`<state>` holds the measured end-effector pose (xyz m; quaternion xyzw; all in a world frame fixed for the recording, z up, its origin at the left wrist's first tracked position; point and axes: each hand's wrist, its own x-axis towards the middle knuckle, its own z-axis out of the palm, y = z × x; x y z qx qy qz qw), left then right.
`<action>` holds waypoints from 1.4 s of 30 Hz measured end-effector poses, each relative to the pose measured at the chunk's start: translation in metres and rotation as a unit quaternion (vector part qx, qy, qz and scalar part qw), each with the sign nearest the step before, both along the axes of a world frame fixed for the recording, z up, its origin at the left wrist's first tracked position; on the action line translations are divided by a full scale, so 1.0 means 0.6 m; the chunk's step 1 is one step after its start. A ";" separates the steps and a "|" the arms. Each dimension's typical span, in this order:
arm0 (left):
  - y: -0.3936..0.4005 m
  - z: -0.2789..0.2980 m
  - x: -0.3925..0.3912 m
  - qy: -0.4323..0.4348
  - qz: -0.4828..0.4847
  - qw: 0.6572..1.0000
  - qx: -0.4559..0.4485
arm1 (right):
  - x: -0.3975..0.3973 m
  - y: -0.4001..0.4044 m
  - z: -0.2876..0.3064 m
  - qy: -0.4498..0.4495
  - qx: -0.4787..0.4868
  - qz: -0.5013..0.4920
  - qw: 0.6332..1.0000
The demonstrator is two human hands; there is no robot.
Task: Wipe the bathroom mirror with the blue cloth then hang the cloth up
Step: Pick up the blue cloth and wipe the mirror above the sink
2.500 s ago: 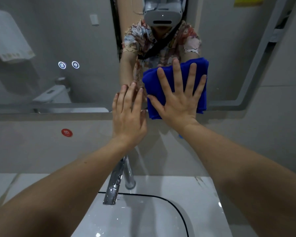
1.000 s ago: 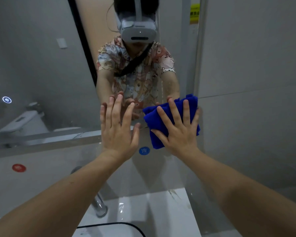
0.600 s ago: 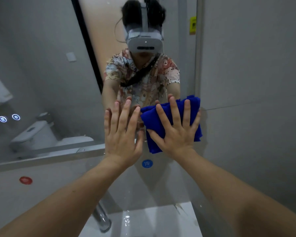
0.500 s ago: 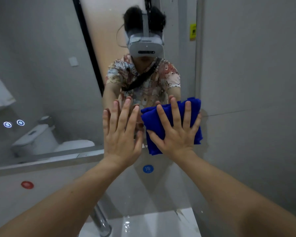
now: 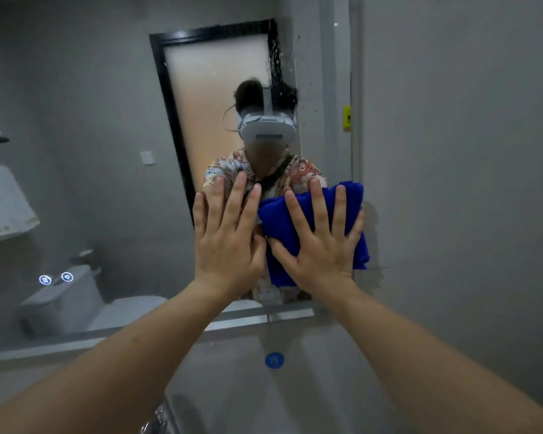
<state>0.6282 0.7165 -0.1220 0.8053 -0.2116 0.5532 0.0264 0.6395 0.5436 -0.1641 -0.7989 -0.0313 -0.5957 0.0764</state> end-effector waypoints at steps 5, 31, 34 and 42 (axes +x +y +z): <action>-0.007 0.070 -0.004 -0.004 -0.007 1.000 -0.005 | 0.000 0.002 0.078 0.003 0.012 -0.002 1.000; 0.013 0.450 0.014 -0.044 0.045 0.997 -0.043 | 0.005 0.014 0.475 0.003 0.018 -0.013 1.000; 0.012 0.489 0.013 -0.062 0.046 0.997 -0.029 | 0.006 0.015 0.518 -0.014 0.021 -0.013 1.000; 0.008 0.561 0.029 -0.073 0.037 0.996 -0.029 | 0.008 0.014 0.644 -0.035 0.022 -0.012 0.999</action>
